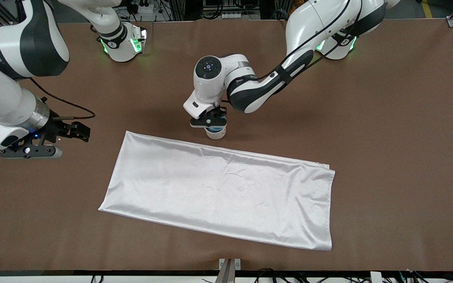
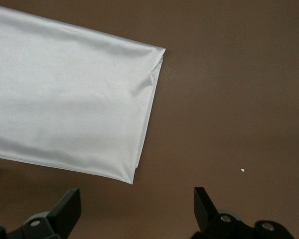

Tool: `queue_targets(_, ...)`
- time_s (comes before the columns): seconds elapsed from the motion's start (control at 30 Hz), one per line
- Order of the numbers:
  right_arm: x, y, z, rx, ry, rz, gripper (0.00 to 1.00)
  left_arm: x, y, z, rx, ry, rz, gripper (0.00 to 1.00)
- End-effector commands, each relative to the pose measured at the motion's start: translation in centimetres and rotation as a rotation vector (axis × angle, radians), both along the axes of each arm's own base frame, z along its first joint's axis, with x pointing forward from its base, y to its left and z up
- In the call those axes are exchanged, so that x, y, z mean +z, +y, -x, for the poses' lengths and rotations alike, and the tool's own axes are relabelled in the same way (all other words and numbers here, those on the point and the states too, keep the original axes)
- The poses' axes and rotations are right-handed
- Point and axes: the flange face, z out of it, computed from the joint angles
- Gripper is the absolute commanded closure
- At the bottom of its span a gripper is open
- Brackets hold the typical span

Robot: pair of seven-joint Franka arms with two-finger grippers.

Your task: Place blue cup into white mug on table

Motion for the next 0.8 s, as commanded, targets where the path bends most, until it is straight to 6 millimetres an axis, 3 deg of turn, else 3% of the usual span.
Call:
queue_targets(0.0,-0.5,-1.3,2.5,0.033,-0.034,-0.004,0.00,0.5,-0.1,-0.6,-0.026,-0.038,-0.002,0.00)
queue_targets(0.2,-1.2,-1.2,3.9,0.046,-0.046,0.004,0.00,1.4,0.3,-1.0,-0.016,-0.045,-0.007,0.00)
queue_targets(0.4,-1.7,-2.1,5.0,0.064,-0.051,0.012,0.00,4.4,2.3,-3.1,0.023,-0.073,-0.010,0.00)
queue_targets(0.77,-1.7,-2.7,5.7,0.069,-0.058,0.018,0.00,10.7,6.7,-4.6,0.066,-0.093,-0.118,0.00)
